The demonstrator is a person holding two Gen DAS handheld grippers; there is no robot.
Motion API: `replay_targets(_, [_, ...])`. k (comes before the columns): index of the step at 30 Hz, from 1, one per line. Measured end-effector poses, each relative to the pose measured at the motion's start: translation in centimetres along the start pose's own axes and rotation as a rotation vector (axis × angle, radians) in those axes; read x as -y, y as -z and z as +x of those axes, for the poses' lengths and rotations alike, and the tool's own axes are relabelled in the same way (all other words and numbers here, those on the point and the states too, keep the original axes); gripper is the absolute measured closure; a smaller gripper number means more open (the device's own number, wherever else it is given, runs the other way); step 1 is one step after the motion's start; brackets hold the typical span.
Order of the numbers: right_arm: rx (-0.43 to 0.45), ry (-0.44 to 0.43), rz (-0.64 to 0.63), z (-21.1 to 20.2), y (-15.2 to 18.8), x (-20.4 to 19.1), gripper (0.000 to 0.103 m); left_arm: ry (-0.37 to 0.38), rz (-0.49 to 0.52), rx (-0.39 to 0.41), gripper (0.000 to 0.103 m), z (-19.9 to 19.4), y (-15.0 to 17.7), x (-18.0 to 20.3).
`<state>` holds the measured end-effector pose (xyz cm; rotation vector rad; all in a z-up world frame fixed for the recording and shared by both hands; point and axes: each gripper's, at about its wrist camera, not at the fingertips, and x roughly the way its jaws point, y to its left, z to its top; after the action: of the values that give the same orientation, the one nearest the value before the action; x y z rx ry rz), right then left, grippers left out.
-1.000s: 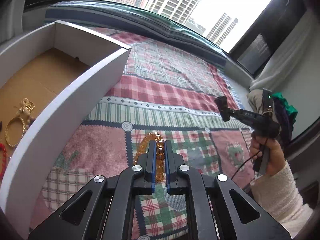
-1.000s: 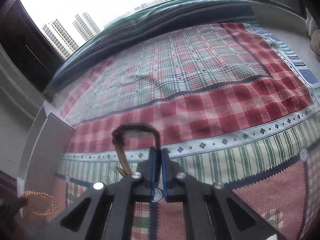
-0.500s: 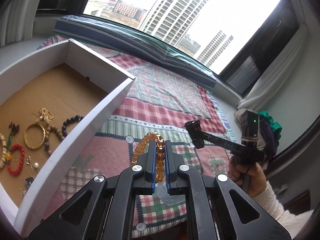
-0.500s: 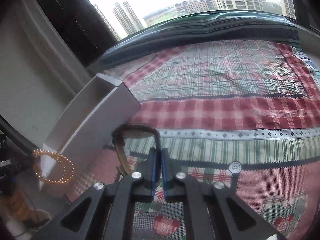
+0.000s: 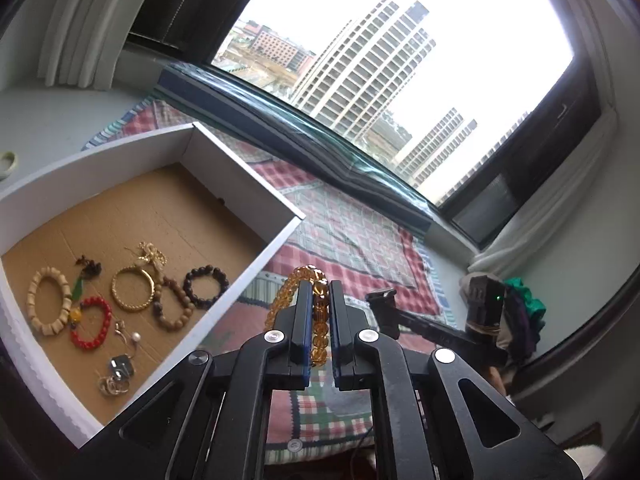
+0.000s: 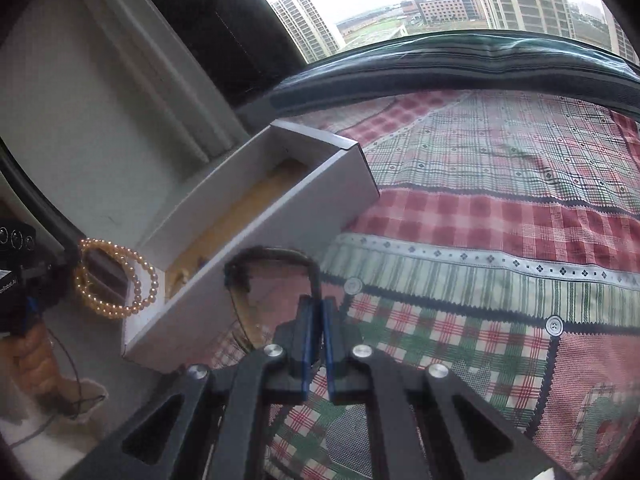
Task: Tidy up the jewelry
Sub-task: 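Carry the amber bracelet and watch into the white box and open both tools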
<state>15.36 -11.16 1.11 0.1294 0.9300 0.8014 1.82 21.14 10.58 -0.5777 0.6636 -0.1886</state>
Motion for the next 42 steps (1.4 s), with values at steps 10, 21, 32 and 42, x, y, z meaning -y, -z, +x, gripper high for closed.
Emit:
replay_targets(10, [-0.01, -0.086, -0.154, 6.4, -7.3, -10.0, 0.098, -0.237, -0.024, 0.048, 0.098, -0.7, -1.7, -7.2])
replay_targets(21, [-0.178, -0.019, -0.33, 22.8, -7.9, -17.1, 0.097, -0.444, -0.089, -0.085, 0.096, 8.0, 2.0, -14.6])
replay_targets(32, [-0.145, 0.098, -0.392, 23.4, -7.5, -16.3, 0.027, -0.838, 0.133, 0.067, 0.004, 8.2, 2.7, -10.9])
replay_targets(42, [-0.063, 0.132, -0.467, 19.5, -6.6, -17.4, 0.024, -1.025, 0.166, 0.092, 0.002, 7.3, 3.2, -9.7])
